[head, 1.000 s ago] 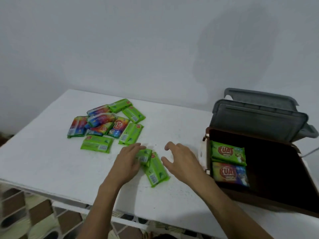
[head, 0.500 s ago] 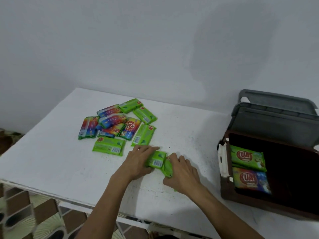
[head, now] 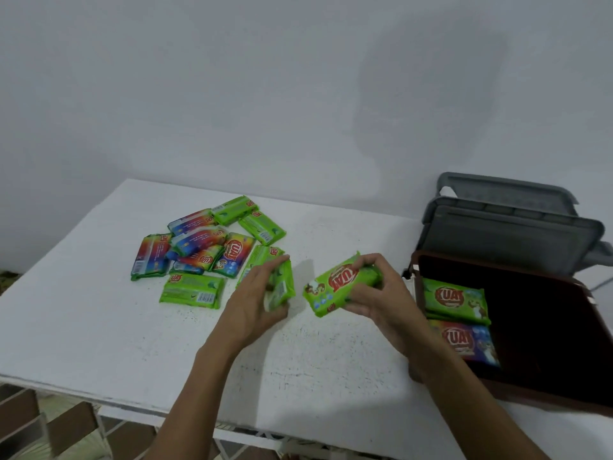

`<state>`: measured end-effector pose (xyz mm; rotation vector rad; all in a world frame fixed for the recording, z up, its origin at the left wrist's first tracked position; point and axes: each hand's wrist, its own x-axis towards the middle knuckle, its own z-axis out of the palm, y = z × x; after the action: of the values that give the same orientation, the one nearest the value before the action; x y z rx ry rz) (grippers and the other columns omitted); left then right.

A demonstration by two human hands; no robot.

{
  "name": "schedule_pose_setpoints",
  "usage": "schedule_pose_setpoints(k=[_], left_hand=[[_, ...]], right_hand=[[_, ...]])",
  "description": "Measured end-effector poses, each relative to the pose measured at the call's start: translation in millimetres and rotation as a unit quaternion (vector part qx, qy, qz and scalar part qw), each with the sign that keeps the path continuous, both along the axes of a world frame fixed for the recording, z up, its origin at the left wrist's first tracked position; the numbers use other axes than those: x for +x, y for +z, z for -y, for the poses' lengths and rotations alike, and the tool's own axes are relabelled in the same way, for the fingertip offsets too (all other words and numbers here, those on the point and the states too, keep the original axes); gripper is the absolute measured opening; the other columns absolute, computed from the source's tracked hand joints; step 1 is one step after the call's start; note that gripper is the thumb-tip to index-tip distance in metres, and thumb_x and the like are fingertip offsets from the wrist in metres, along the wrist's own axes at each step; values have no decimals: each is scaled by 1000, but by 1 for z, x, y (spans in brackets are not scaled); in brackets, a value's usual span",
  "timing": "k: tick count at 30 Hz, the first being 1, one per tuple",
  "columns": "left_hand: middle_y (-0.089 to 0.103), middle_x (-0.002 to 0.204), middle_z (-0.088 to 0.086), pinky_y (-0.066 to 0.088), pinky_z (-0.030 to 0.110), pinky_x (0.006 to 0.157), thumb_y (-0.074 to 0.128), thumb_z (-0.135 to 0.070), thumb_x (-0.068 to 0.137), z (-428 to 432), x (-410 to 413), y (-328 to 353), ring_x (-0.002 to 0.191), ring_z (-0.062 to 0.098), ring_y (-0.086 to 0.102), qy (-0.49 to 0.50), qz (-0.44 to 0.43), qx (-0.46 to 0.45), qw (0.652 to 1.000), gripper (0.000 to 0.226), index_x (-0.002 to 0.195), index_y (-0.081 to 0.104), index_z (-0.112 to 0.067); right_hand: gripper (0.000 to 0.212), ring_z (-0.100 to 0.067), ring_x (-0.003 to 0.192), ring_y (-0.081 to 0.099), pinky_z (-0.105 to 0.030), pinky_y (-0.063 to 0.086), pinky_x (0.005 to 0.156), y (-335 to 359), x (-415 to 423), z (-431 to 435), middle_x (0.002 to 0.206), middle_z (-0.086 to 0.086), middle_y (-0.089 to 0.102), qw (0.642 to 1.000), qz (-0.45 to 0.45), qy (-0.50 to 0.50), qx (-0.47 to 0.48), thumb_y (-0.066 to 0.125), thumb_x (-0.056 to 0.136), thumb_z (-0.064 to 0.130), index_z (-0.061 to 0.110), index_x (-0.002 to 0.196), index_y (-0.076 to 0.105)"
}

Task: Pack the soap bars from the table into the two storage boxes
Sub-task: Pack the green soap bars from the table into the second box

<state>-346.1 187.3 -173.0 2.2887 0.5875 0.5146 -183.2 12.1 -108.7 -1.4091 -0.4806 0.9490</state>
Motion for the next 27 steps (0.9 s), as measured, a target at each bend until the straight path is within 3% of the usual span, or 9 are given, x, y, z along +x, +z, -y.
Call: schedule_pose_setpoints(k=[3,6,12,14,17,19,21,24,27], left_hand=[[54,114,-15,55,33,66,78,-21,75,11,13,16,90,4,61,19,57,-71,996,84,138,28,-46],[52,118,-14,58,32,67,79,-17,77,24,27,30,91,7,64,31,119,-130,984,90,140,24,-48],[58,117,-4,59,38,75,76,-10,81,60,63,50,96,16,68,20,184,-210,960,73,136,38,-39],[61,111,1,58,35,77,75,-4,81,73,74,55,94,17,69,15,198,-236,951,70,133,39,-34],[64,111,8,57,30,79,74,-1,80,93,90,58,93,17,70,14,210,-266,941,69,130,39,-33],[65,108,10,56,26,77,75,0,80,104,100,59,91,18,70,19,218,-282,934,69,129,40,-32],[65,109,9,55,23,75,75,1,79,114,110,61,92,18,70,21,221,-296,929,69,129,40,-32],[65,112,8,54,21,75,75,2,79,128,123,62,94,18,70,16,228,-319,920,69,129,39,-30],[64,118,9,55,23,78,75,1,78,139,132,62,100,21,69,12,242,-342,908,69,129,39,-29]], right_hand=[[44,-28,105,64,-33,57,74,10,8,15,117,-12,58,999,-19,-19,39,50,85,-18,18,107,63],[46,-23,98,65,-29,56,69,16,19,33,115,-12,60,997,-6,-48,56,51,86,-14,20,113,66],[20,-22,86,62,-34,51,65,22,50,73,99,-12,66,985,47,-154,60,64,87,2,21,93,67],[31,-25,80,64,-40,54,66,24,62,90,97,-15,65,982,30,-171,74,65,84,-3,23,101,65],[67,-29,76,67,-48,58,70,29,81,115,87,-15,69,985,-17,-152,78,66,78,-11,35,125,53],[80,-36,84,66,-53,55,79,29,90,126,97,-24,67,987,-46,-133,74,68,73,-11,38,133,48],[73,-36,89,65,-52,54,83,29,98,135,106,-27,65,988,-70,-120,72,68,70,-8,27,132,52],[47,-30,82,67,-43,57,79,30,107,145,99,-21,67,981,-135,-109,84,64,69,-3,2,115,61],[34,-29,80,66,-43,56,79,23,114,153,92,-17,67,972,-176,-125,96,62,69,0,1,103,62]])
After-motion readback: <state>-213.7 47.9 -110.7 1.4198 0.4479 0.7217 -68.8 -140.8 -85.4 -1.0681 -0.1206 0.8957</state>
